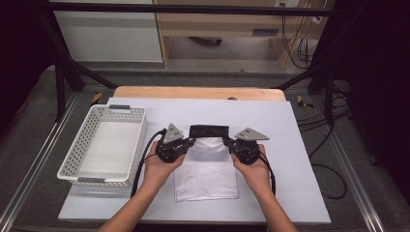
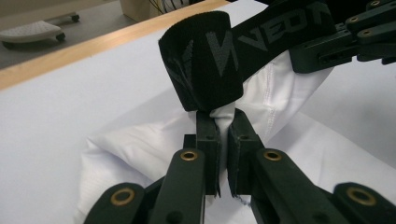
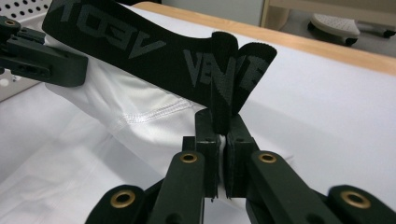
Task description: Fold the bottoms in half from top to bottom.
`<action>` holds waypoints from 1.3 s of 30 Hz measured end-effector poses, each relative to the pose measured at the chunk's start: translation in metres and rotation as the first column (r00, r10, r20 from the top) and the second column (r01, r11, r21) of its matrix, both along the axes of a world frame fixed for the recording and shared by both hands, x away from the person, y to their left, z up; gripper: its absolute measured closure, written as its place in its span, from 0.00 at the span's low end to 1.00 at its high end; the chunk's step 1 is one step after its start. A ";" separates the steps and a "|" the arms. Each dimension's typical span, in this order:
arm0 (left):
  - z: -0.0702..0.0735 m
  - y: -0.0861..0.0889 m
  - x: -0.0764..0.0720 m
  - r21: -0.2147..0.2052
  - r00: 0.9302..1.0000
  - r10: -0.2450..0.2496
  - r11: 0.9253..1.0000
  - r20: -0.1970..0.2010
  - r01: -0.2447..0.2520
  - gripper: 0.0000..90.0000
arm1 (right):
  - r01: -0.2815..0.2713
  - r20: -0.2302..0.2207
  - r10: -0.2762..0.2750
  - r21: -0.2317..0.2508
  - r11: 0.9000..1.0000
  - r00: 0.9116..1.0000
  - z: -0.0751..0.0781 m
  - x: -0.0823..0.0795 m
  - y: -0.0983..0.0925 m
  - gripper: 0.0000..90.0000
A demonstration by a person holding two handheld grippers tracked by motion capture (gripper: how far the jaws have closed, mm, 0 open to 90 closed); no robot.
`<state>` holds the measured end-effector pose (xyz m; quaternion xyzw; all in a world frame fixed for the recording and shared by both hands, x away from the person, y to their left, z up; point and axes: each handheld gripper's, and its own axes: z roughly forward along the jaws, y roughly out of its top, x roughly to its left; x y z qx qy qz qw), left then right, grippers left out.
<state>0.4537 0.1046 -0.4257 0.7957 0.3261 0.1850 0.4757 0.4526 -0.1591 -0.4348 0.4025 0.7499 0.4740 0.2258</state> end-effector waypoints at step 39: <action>-0.044 0.005 -0.061 0.051 0.998 -0.061 0.997 -0.017 0.061 0.93 | -0.062 -0.064 0.060 -0.033 0.997 0.996 -0.036 -0.051 -0.003 0.94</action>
